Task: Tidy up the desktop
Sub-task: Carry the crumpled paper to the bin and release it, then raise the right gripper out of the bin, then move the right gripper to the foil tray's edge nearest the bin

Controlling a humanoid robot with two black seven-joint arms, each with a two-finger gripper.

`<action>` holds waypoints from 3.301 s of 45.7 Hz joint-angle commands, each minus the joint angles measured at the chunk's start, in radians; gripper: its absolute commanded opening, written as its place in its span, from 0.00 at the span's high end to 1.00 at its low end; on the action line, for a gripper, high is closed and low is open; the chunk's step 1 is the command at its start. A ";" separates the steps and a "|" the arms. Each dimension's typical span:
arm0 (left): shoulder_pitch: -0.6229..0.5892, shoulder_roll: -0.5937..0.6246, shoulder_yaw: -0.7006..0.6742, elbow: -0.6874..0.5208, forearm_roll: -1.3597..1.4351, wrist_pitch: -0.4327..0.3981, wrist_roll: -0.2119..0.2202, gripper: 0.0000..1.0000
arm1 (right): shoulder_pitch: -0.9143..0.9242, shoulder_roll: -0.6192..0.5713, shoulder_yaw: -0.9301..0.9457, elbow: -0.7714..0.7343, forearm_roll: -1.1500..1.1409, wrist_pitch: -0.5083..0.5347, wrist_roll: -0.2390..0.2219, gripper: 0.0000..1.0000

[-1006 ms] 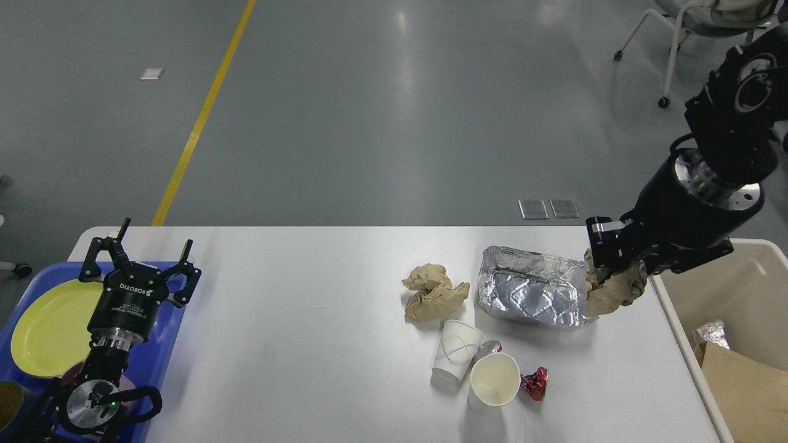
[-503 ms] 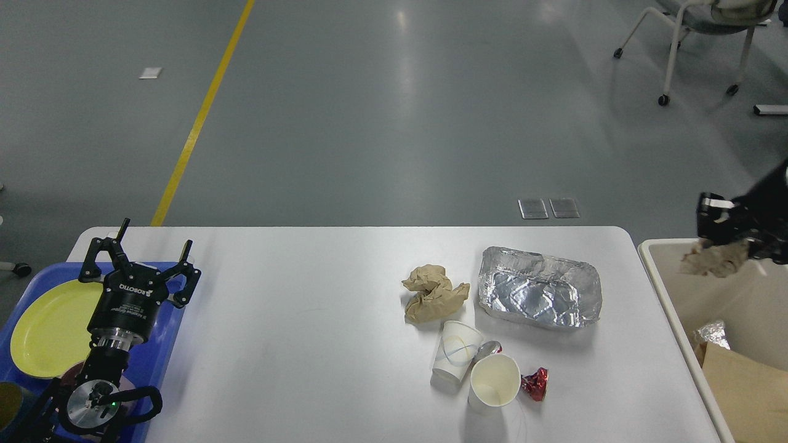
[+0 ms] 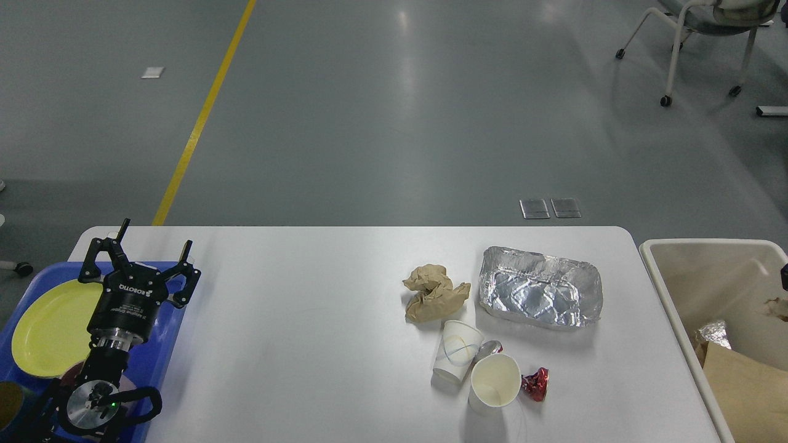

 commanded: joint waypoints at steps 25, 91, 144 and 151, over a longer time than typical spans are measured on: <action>0.000 0.000 0.000 0.000 0.000 0.000 0.000 0.04 | -0.544 0.364 0.124 -0.391 0.015 -0.464 -0.001 1.00; -0.002 0.000 0.000 0.000 0.000 0.000 0.000 0.04 | 0.330 0.222 -0.327 0.250 -0.011 -0.096 -0.009 0.00; -0.002 0.000 0.000 0.000 0.000 0.000 0.002 0.04 | 1.406 0.462 -0.361 1.186 -0.005 0.352 -0.020 0.00; -0.002 0.000 0.000 0.000 0.000 0.000 0.002 0.04 | 1.341 0.443 -0.367 1.151 -0.016 0.282 -0.020 0.00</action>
